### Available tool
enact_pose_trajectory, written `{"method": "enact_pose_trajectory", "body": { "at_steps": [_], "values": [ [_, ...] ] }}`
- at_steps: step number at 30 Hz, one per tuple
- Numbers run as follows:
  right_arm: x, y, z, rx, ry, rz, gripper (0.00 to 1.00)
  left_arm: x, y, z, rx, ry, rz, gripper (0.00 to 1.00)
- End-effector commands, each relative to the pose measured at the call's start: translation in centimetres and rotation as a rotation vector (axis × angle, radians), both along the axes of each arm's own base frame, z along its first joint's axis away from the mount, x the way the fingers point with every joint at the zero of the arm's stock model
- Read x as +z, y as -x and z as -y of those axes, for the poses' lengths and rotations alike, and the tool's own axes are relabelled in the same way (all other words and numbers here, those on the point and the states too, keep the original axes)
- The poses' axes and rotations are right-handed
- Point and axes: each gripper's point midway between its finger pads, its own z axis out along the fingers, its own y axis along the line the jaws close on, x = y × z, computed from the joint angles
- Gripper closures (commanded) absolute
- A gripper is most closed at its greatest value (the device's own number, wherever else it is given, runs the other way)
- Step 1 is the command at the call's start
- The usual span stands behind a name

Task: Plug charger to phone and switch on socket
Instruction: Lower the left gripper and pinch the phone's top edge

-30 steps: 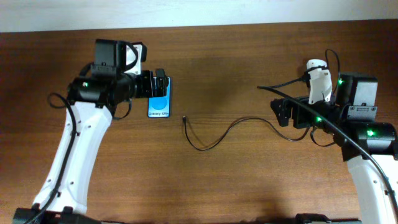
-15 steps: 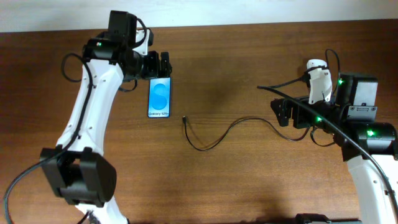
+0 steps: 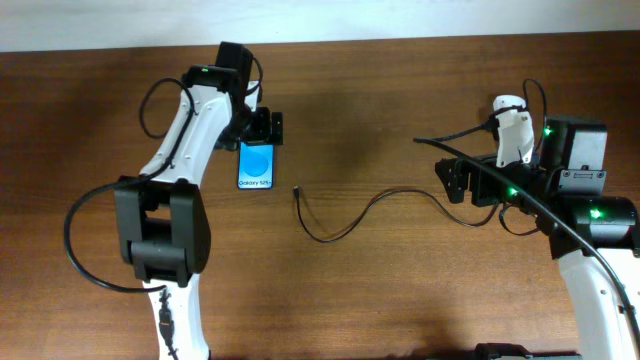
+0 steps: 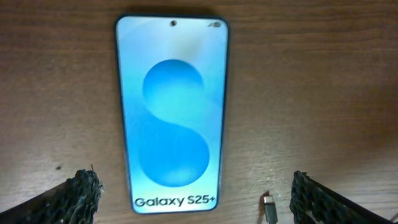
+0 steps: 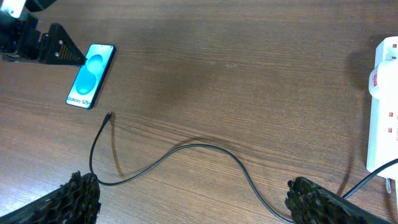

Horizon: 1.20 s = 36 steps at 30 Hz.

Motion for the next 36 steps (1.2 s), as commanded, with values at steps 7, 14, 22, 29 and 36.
{"method": "enact_pose_trajectory", "body": {
  "at_steps": [7,14,22,29,36],
  "values": [
    [0.7,-0.1,-0.5,0.019,-0.006,0.016,0.02,-3.5,-0.4,-0.2,-0.011,-0.058,-0.039,0.00],
    [0.7,-0.1,-0.5,0.019,-0.006,0.016,0.01,-6.5,-0.4,-1.0,-0.072,-0.100,-0.076,0.01],
    [0.7,-0.1,-0.5,0.019,-0.006,0.016,0.01,-6.6,-0.9,-1.6,-0.085,-0.137,-0.054,0.00],
    [0.7,-0.1,-0.5,0.019,-0.006,0.013,0.02,-7.0,-0.5,-1.1,-0.025,-0.105,-0.073,0.05],
    [0.6,0.1,-0.5,0.019,-0.006,0.005,0.02,-8.9,1.0,-0.8,-0.039,-0.109,-0.113,0.06]
  ]
}}
